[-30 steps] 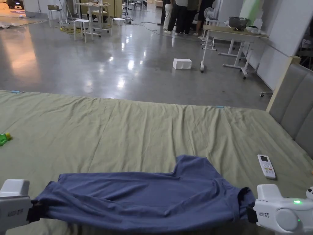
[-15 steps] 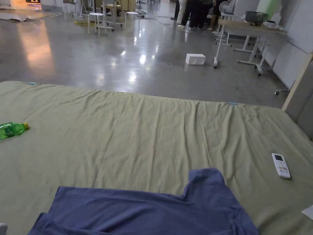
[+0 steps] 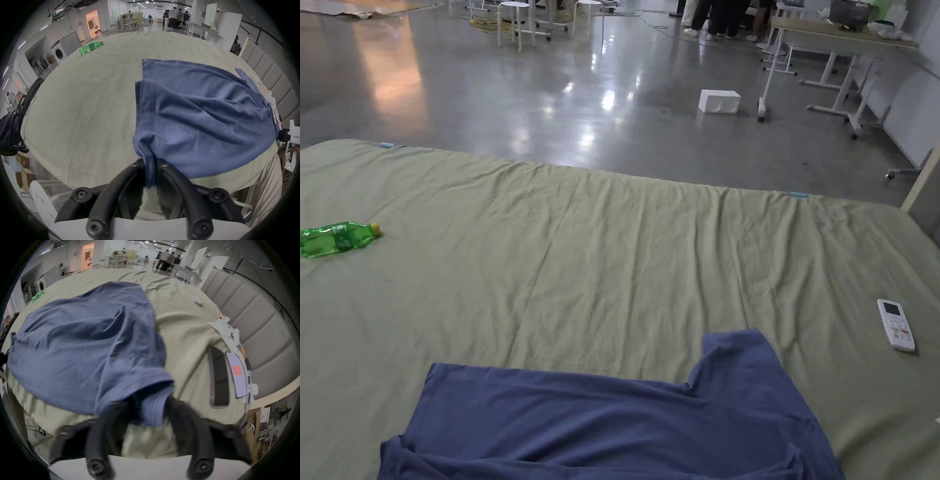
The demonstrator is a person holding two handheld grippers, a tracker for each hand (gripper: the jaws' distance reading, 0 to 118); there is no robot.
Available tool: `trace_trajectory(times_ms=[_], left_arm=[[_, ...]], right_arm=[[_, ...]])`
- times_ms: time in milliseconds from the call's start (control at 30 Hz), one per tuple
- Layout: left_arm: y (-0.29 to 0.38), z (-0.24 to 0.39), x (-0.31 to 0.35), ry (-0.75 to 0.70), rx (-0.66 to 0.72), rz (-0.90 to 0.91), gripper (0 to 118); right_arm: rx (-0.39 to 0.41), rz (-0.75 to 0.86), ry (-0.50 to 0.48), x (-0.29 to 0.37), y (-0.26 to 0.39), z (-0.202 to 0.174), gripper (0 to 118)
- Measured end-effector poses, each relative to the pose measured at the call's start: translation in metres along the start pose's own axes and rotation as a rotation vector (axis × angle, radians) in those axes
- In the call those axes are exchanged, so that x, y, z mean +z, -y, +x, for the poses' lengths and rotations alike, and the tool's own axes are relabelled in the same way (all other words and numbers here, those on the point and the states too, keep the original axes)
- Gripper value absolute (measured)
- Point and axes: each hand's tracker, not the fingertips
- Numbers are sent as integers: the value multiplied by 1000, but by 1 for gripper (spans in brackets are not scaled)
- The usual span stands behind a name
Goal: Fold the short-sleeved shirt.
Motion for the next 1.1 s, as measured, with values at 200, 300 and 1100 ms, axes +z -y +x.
trace_trajectory(times_ms=[200, 300, 1100], left_arm=[[-27, 17, 32, -32, -19, 220, 63], [-50, 36, 51, -28, 3, 374, 63], [-120, 100, 123, -131, 4, 966, 2]], right_arm=[[-136, 280, 2, 54, -32, 10, 88], [-196, 481, -16, 64, -52, 3, 90], [-165, 1091, 27, 133, -158, -85, 0]])
